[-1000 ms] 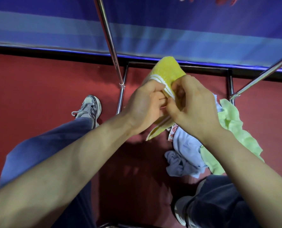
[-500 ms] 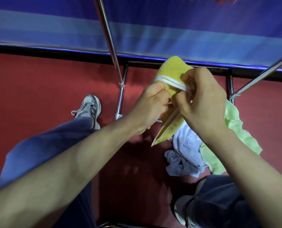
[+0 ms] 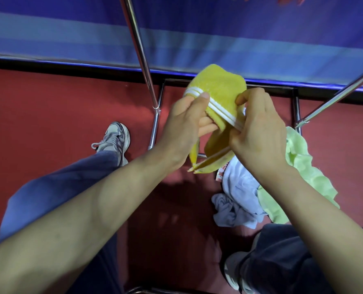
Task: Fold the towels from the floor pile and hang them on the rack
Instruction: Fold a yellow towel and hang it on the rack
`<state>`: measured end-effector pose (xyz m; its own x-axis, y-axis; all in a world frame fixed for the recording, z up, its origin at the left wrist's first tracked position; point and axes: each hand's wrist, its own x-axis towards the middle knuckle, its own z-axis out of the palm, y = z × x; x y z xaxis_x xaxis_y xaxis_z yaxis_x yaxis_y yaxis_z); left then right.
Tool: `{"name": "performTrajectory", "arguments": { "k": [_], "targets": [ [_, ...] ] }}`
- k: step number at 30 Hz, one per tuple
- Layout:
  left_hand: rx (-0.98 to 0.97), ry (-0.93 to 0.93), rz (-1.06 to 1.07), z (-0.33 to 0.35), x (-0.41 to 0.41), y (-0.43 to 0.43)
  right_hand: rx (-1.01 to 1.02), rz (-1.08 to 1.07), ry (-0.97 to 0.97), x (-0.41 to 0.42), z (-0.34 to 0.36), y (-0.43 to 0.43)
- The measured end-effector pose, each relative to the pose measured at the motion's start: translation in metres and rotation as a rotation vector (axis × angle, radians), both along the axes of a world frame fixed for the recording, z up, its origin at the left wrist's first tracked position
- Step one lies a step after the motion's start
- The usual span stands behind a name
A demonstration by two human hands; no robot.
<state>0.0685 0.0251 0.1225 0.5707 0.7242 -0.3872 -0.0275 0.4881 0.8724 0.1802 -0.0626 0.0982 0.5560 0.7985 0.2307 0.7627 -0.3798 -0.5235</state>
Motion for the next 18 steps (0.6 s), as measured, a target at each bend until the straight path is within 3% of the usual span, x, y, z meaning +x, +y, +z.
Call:
{"name": "performTrajectory", "arguments": {
  "k": [6, 18],
  "targets": [
    [0.076, -0.041, 0.074, 0.006, -0.002, 0.003, -0.076, -0.102, 0.084, 0.011, -0.002, 0.001],
    [0.187, 0.058, 0.049, 0.002, -0.007, 0.005, -0.615, 0.073, 0.016, 0.010, -0.019, -0.002]
  ]
}}
